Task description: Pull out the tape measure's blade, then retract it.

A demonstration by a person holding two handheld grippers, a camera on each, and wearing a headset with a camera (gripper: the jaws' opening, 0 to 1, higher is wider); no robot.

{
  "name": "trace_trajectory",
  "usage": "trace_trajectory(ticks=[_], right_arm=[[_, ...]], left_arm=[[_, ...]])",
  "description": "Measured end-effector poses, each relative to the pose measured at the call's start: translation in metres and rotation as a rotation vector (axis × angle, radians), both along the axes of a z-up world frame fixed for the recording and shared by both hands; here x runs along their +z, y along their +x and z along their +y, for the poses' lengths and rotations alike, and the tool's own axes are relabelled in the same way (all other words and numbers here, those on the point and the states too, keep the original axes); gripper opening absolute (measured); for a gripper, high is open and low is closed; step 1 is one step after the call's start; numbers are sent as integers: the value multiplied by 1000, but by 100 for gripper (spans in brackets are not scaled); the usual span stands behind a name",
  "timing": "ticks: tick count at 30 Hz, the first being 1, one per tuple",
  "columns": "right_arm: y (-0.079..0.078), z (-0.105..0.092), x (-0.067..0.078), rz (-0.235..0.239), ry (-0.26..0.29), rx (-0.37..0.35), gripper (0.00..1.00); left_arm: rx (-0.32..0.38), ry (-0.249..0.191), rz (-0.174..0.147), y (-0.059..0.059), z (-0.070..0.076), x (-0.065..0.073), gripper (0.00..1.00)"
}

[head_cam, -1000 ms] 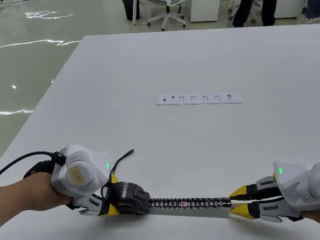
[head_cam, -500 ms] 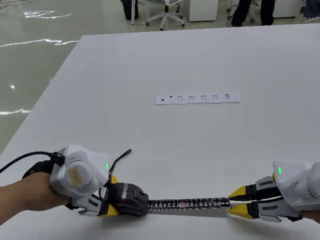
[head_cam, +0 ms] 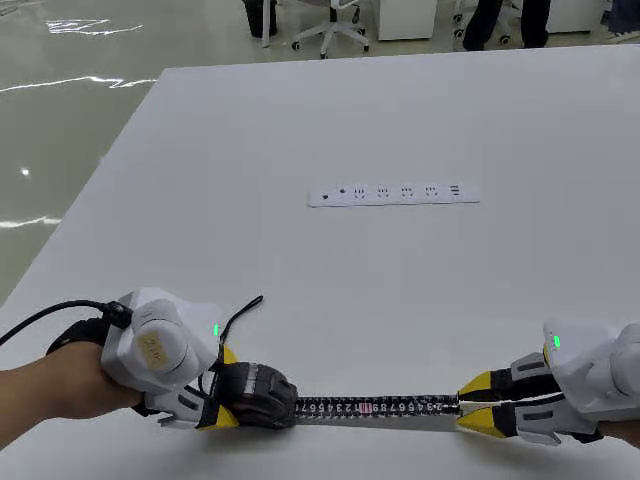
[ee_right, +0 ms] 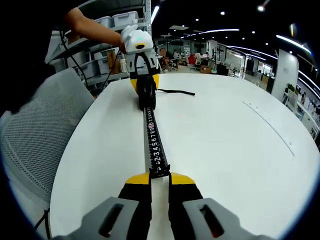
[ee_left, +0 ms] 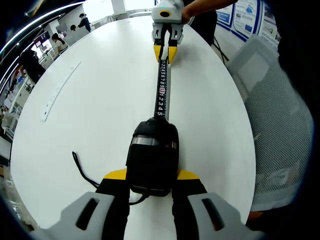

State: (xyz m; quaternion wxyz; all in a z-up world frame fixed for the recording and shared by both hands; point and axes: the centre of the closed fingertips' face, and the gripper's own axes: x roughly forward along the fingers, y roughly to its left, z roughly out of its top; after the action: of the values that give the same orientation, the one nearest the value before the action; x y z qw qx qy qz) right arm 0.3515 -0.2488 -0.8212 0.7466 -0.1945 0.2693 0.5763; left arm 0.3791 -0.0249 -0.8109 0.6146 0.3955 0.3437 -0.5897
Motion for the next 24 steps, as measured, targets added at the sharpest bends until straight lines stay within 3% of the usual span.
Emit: trace_trajectory(ticks=[9,16,24], right_arm=[[-2,1,-12,23,-29,-5,11],[-3,0,-9,16,-34,1,12],[-1,1,-9,-30,-53,36,14]], left_arm=[[-11,4,-7,-1,-1,0,27],[-11,3,-5,0,-2,0,27],[-12,4,-4,0,-2,0,27]])
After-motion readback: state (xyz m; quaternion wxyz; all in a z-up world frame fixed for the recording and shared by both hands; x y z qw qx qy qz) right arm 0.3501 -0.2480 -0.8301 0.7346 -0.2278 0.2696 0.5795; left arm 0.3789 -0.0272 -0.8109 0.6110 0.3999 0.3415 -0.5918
